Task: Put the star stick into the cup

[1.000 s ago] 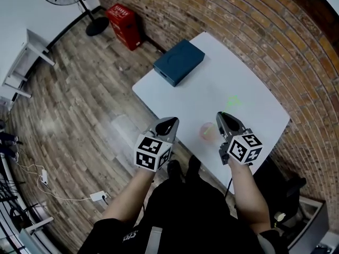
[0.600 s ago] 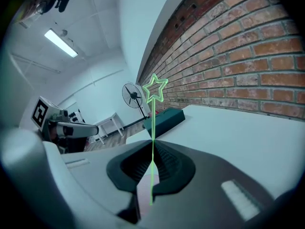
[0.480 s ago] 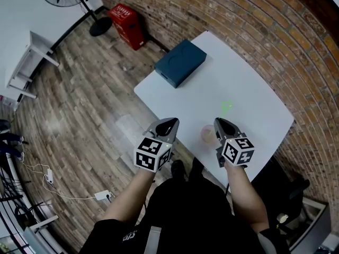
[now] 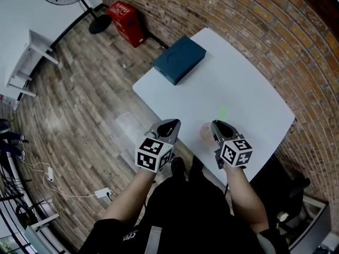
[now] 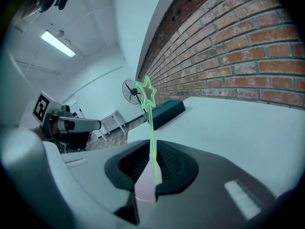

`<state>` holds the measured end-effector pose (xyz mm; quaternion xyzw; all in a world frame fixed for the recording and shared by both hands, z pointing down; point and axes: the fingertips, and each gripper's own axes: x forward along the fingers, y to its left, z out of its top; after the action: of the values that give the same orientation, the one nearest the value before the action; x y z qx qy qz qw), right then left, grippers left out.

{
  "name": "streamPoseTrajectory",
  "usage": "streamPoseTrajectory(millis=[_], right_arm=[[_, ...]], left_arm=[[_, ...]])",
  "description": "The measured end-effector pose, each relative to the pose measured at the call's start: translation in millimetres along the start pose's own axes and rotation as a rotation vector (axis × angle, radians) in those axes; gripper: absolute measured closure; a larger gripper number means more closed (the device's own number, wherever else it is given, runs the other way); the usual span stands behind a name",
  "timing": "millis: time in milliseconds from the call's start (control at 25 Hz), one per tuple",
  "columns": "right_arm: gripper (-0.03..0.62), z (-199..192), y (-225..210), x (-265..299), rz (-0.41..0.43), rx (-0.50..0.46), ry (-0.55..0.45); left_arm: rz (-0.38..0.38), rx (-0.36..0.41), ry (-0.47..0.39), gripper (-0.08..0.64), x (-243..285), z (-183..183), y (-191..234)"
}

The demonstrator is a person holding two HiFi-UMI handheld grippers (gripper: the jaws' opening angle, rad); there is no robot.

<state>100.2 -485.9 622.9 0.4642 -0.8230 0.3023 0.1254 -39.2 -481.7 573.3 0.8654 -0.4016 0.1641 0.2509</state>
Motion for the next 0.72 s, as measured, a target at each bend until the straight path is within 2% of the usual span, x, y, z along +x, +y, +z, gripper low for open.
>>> streamPoseTrajectory(millis=[240, 720], right_arm=[[0.486, -7.7, -2.4, -4.0, -0.012, -0.006, 0.008], [0.48, -1.5, -3.9, -30.5, -0.075, -0.013, -0.033]], left_arm=[[-0.017, -0.002, 0.02, 0.554, 0.8, -10.4, -5.6], [-0.063, 0.022, -0.019, 0.554, -5.2, 0.1, -16.7]])
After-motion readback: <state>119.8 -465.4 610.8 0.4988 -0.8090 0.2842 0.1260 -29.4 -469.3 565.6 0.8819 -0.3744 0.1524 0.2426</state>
